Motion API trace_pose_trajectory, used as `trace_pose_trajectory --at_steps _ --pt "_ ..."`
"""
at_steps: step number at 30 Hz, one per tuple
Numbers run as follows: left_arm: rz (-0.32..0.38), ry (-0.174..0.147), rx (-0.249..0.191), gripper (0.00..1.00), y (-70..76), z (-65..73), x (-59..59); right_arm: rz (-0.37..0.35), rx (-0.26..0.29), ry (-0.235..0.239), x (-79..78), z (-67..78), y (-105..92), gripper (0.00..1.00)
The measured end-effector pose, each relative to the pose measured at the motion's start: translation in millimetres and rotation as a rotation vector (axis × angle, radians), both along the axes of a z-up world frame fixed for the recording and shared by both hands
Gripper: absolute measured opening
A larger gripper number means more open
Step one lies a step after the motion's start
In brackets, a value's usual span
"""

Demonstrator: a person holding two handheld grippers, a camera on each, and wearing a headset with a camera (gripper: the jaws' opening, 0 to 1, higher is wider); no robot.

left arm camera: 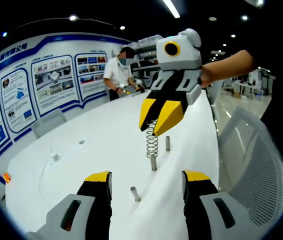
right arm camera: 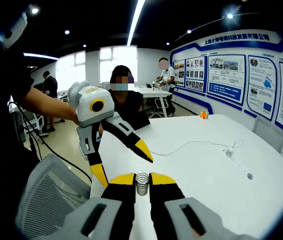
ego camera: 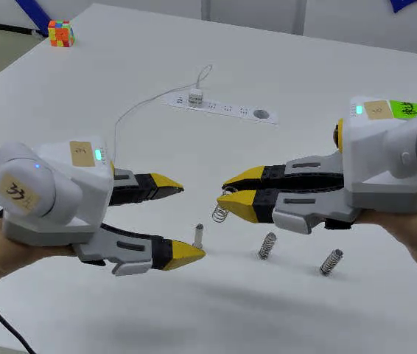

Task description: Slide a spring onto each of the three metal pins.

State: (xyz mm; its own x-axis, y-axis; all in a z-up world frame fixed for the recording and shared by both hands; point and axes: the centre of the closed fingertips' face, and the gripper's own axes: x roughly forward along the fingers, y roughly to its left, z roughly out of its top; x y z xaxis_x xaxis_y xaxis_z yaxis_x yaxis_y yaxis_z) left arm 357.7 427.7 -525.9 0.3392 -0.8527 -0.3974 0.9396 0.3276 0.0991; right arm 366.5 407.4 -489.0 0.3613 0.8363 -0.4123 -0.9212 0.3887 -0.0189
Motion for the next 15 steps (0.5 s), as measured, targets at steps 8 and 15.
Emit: trace_pose_trajectory --at_steps 8,15 --pt "0.054 0.014 -0.002 0.78 11.4 -1.0 6.3 -0.041 -0.019 0.009 19.1 -11.2 -5.6 0.1" --pt "0.106 0.036 0.003 0.96 19.9 -8.4 13.6 -0.071 -0.03 0.015 34.1 -23.0 -1.5 0.11"
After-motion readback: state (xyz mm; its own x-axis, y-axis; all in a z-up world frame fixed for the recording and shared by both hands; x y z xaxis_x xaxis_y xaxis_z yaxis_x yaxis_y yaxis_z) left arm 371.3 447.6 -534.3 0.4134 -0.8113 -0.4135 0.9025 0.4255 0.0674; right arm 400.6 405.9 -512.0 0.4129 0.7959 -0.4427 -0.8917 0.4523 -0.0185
